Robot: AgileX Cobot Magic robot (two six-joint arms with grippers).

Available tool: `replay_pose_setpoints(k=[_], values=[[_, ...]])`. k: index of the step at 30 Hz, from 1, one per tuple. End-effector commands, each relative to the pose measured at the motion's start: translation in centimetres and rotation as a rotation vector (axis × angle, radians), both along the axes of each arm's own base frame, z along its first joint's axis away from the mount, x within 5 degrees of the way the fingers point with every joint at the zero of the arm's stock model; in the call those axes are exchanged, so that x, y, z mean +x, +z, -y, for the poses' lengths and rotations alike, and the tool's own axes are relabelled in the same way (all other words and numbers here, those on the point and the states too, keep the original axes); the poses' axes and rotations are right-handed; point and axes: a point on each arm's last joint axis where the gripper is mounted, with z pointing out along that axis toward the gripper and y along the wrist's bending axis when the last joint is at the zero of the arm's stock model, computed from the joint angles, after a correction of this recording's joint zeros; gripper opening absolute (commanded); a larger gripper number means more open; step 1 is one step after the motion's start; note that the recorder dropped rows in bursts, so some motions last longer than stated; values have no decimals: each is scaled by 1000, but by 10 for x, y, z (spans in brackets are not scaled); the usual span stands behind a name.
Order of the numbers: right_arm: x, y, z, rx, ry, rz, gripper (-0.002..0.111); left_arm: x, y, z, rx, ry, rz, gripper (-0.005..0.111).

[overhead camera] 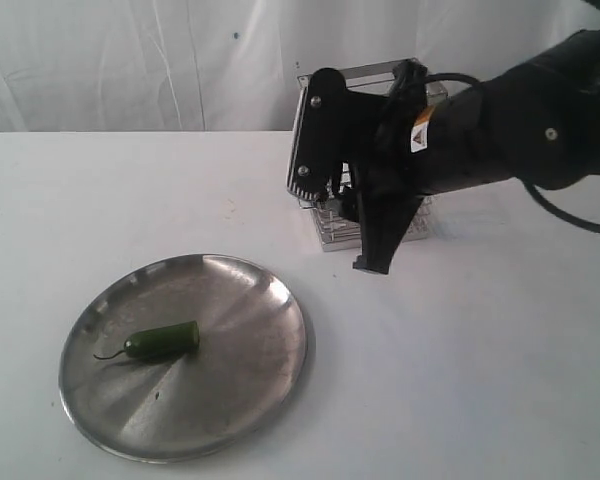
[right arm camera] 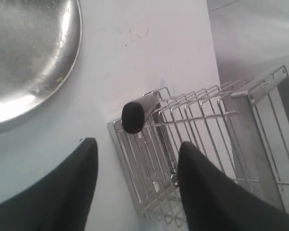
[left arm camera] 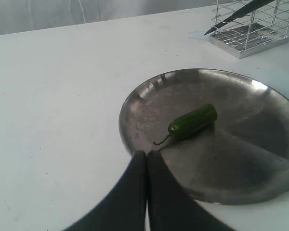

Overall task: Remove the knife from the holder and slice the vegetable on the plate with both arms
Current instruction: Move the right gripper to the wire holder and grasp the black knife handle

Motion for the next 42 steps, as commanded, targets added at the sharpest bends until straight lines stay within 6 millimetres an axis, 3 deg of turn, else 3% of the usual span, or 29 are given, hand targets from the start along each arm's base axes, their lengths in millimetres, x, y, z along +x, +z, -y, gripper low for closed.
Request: replay_pose_setpoints(k=[1, 14, 19, 36, 42], values=[[17, -7, -14, -4, 14, 16, 49, 0, -1, 0, -12, 4, -3, 0], [34, -48, -39, -146, 103, 28, 49, 0, -1, 0, -12, 4, -3, 0], [43, -37, -44, -105, 74, 74, 46, 0, -1, 0, -12, 4, -3, 0], [53, -49, -42, -206, 31, 44, 44, 0, -1, 0, -12, 4, -3, 0], [55, -54, -42, -215, 17, 43, 32, 0, -1, 0, -12, 4, -3, 0]])
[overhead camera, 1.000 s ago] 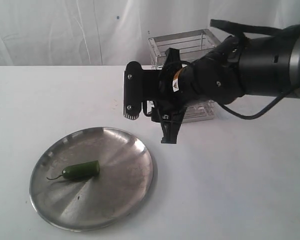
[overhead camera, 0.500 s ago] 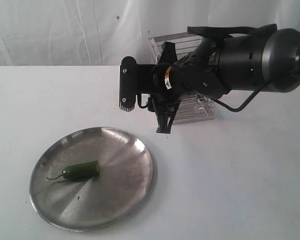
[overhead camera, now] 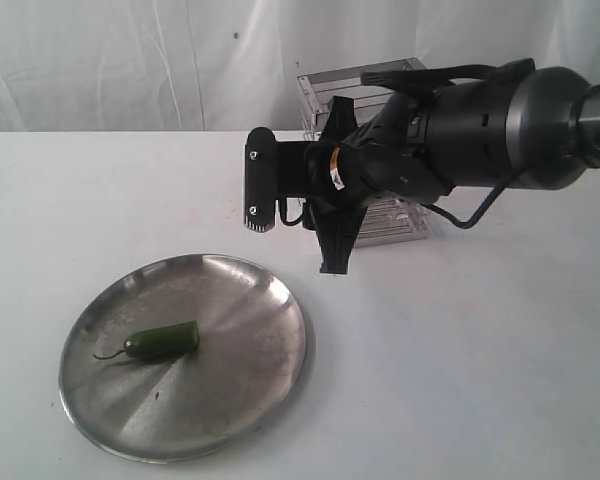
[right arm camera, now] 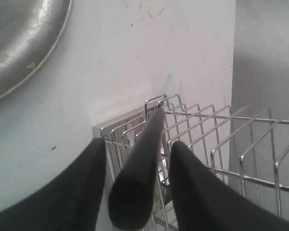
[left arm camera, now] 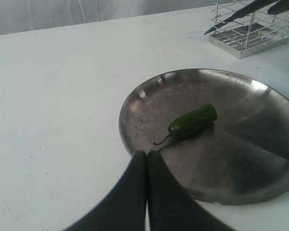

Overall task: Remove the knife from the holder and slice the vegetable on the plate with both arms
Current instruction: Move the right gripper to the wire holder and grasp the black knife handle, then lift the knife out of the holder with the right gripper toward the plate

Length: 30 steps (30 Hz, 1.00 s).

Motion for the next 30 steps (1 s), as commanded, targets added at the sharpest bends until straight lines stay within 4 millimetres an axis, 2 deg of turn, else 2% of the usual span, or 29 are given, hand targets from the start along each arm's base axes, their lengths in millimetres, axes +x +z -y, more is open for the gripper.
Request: replay_pose_setpoints(k=[1, 9, 11, 16, 21, 24, 30], values=[[2, 0, 0, 1, -6, 10, 29, 0, -1, 0, -12, 4, -3, 0], [5, 8, 1, 13, -41, 32, 1, 0, -1, 0, -12, 4, -3, 0], [6, 17, 2, 36, -75, 35, 0, 0, -1, 0, -12, 4, -3, 0], [2, 55, 8, 128, -170, 68, 0, 0, -1, 0, -12, 4, -3, 0], [-12, 97, 20, 257, -259, 87, 0, 0, -1, 0, -12, 4, -3, 0], [-26, 115, 25, 315, -290, 64, 0, 0, -1, 0, -12, 4, -3, 0], [-51, 131, 37, 389, -376, -64, 0, 0, -1, 0, -12, 4, -3, 0]])
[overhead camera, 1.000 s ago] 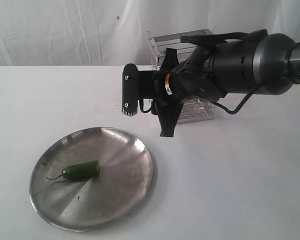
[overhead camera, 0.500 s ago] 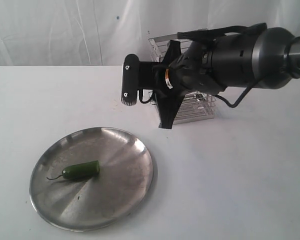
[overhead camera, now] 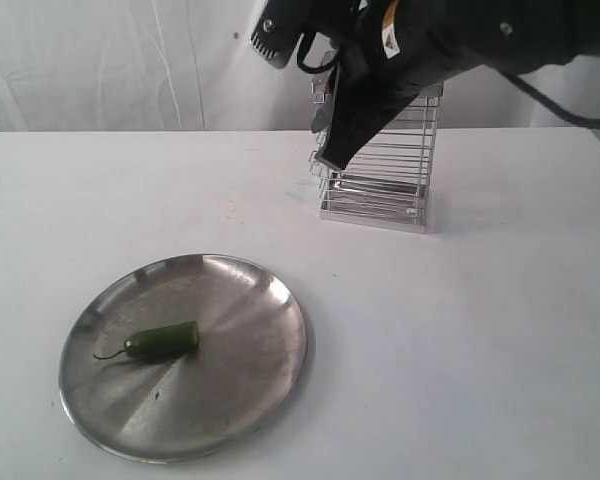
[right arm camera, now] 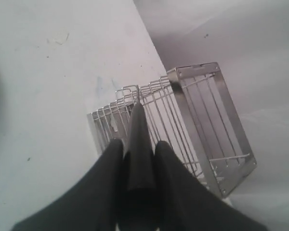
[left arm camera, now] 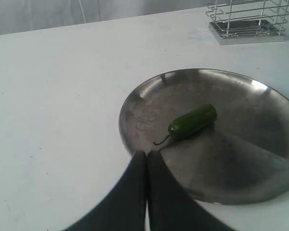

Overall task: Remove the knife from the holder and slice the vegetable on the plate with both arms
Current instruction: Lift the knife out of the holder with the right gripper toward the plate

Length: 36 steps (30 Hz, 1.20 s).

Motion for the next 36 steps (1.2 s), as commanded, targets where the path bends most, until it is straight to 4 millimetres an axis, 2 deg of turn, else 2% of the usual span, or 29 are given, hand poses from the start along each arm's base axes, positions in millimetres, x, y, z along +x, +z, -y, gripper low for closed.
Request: replay_pose_setpoints(k=[1, 6, 9, 14, 19, 25, 29, 32, 36], values=[[-21, 14, 7, 114, -50, -117, 0, 0, -1, 0, -12, 4, -3, 0], [-50, 32, 4, 258, 24, -220, 0, 0, -1, 0, -12, 4, -3, 0], [-74, 33, -4, 285, 78, -267, 0, 0, -1, 0, -12, 4, -3, 0], [-116, 28, -13, 459, 126, -263, 0, 0, -1, 0, -12, 4, -3, 0], [-149, 3, -7, 630, 127, -271, 0, 0, -1, 0, -12, 4, -3, 0], [-173, -27, 11, 792, 106, -330, 0, 0, -1, 0, -12, 4, -3, 0], [-182, -40, 18, 854, 135, -353, 0, 0, -1, 0, -12, 4, -3, 0], [-185, -43, 20, 879, 156, -353, 0, 0, -1, 0, -12, 4, -3, 0], [-188, -32, 18, 959, 232, -323, 0, 0, -1, 0, -12, 4, -3, 0]])
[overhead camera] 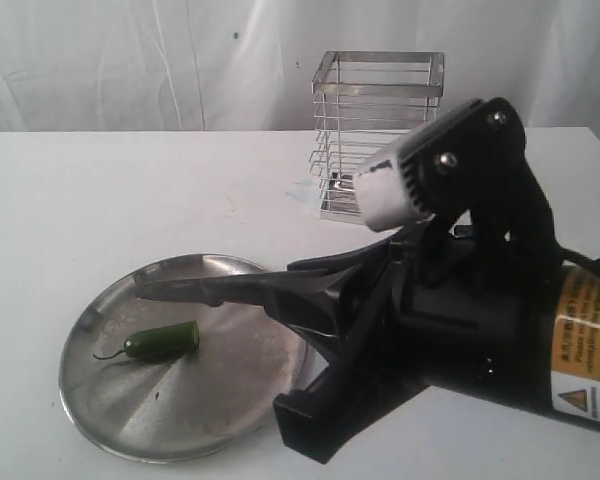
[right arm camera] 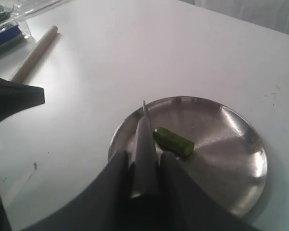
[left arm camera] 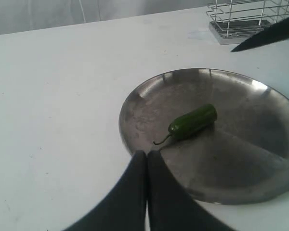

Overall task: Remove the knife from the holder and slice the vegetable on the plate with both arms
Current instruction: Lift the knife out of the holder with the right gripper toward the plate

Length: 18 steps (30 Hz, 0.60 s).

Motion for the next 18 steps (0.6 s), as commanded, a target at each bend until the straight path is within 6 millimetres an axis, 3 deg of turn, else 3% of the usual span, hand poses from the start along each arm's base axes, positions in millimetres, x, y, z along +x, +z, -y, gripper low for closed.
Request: replay_pose_setpoints(k=[1, 6, 11, 16, 18], values=[[-5, 15, -3, 131, 63, 69, 0, 0, -1, 0, -12, 4, -3, 0], [-6, 16, -4, 145, 68, 74, 0, 0, 1, 1, -74, 13, 12, 0], [-7, 21, -6, 204, 86, 85, 0, 2, 15, 3, -633, 92, 16, 0], [-4, 25, -13, 227, 104, 101, 0, 1, 12, 6, -693, 73, -53, 0], [3, 31, -27, 219, 107, 109, 0, -1, 25, 9, -604, -20, -12, 0]])
